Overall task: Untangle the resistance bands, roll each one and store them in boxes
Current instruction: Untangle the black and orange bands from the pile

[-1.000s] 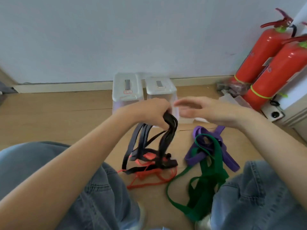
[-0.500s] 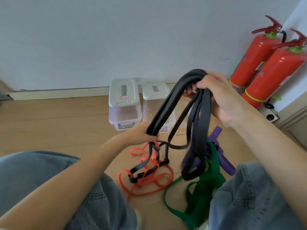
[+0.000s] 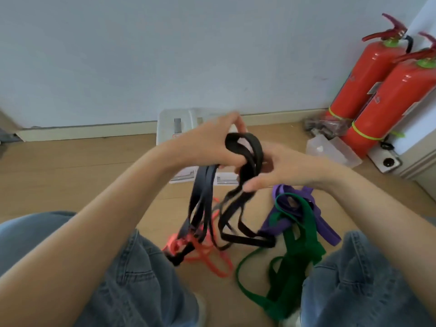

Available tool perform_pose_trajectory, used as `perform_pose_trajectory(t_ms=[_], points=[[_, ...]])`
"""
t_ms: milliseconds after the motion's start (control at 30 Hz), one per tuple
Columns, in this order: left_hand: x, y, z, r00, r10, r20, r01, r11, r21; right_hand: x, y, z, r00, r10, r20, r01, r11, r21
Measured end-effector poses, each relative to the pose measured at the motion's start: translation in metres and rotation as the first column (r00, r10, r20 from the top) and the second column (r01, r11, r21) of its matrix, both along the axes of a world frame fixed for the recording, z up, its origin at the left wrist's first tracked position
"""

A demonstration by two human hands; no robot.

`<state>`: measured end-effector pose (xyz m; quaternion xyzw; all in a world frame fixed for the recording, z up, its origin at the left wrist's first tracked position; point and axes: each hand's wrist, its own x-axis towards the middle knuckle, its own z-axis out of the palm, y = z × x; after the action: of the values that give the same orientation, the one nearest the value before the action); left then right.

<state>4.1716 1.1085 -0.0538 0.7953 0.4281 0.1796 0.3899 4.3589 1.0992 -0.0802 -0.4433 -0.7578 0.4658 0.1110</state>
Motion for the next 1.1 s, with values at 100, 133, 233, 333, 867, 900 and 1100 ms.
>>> perform_pose_trajectory(t_ms=[100, 133, 233, 333, 867, 900, 1100], points=[[-0.016, 0.01, -0.011, 0.996, 0.075, 0.052, -0.076, 0.997, 0.007, -0.005, -0.001, 0.003, 0.952, -0.188, -0.241, 0.187, 0.982, -0.026], [-0.017, 0.011, -0.021, 0.994, 0.075, 0.077, -0.072, 0.996, -0.043, -0.005, -0.001, 0.008, 0.917, -0.21, -0.34, 0.202, 0.978, -0.058], [-0.008, 0.003, -0.074, 0.993, -0.04, -0.115, 0.02, 0.984, -0.174, -0.006, 0.0, 0.018, 0.805, -0.174, -0.567, 0.13, 0.985, -0.117], [-0.006, -0.007, -0.109, 0.934, -0.184, -0.306, 0.076, 0.94, -0.333, 0.002, 0.003, 0.025, 0.654, -0.297, -0.696, 0.205, 0.955, -0.215], [-0.047, 0.02, -0.014, 0.961, 0.264, -0.077, -0.269, 0.962, -0.055, 0.036, 0.006, -0.001, 0.807, -0.403, -0.432, 0.195, 0.872, -0.449], [-0.044, 0.017, -0.02, 0.957, 0.229, -0.179, -0.242, 0.969, -0.052, 0.036, 0.007, 0.003, 0.767, -0.405, -0.498, 0.148, 0.867, -0.477], [-0.02, 0.006, -0.028, 0.973, 0.199, -0.121, -0.215, 0.966, -0.143, 0.018, 0.008, -0.002, 0.906, -0.361, -0.22, 0.27, 0.894, -0.356]])
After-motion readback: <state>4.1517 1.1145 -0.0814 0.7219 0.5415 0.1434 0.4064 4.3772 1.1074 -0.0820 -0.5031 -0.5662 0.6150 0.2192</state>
